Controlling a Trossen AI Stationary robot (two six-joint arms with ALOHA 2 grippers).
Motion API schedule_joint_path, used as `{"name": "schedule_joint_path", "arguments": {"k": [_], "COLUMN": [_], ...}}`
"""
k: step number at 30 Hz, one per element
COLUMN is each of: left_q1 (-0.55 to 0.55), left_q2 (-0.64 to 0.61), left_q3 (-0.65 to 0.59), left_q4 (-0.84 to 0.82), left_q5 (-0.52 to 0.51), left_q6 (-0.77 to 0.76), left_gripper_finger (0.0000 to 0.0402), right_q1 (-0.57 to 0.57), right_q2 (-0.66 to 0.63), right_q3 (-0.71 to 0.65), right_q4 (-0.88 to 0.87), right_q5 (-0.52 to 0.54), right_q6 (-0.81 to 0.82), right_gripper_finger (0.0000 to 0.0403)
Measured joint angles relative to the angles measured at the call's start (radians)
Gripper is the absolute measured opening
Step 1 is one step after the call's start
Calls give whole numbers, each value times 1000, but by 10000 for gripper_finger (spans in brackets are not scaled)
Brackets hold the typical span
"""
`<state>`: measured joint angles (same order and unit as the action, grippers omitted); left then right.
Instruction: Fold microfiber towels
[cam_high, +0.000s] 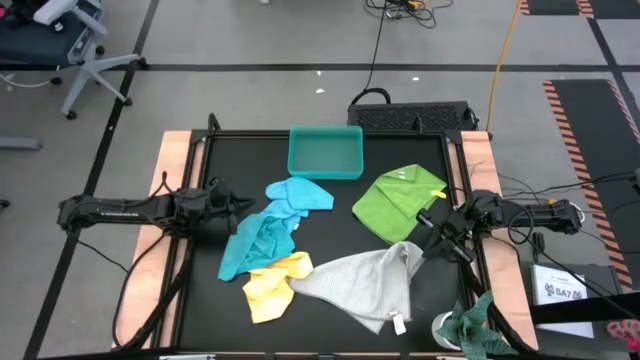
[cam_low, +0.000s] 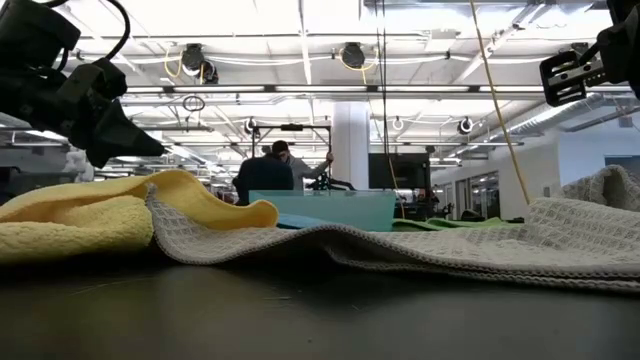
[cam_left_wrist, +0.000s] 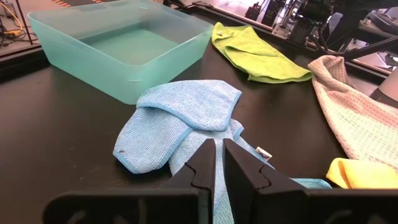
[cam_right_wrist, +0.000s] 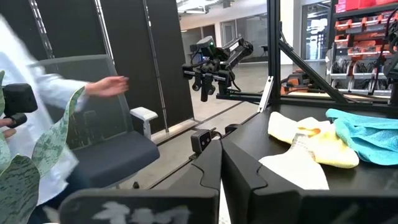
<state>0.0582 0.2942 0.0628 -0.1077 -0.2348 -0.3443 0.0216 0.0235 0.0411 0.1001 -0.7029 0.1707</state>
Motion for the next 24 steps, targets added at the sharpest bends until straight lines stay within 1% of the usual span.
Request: {"name": "schedule_joint_path", "arguments": {"k": [5, 7, 9, 11, 16, 19, 22, 24], "left_q1": [0, 0, 0, 0, 0, 0, 0, 0], "left_q2": [0, 0, 0, 0, 0, 0, 0, 0], "left_q3": [0, 0, 0, 0, 0, 0, 0, 0], "left_q4": [0, 0, 0, 0, 0, 4, 68, 160], "left_q5": [0, 0, 0, 0, 0, -25, -55, -52], "left_q6": [0, 0, 0, 0, 0, 2, -90, -206], "left_gripper_finger": [33, 33, 33, 33, 33, 33, 33, 33], "right_q1": [0, 0, 0, 0, 0, 0, 0, 0], "right_q2": [0, 0, 0, 0, 0, 0, 0, 0], "right_q3": [0, 0, 0, 0, 0, 0, 0, 0], "right_q4": [0, 0, 0, 0, 0, 0, 0, 1], "right_q5": [3, 46, 135, 239, 534, 673, 707, 708], "right_q6": [0, 0, 5, 52, 227, 368, 455, 473], "right_gripper_finger": [0, 0, 0, 0, 0, 0, 0, 0]}}
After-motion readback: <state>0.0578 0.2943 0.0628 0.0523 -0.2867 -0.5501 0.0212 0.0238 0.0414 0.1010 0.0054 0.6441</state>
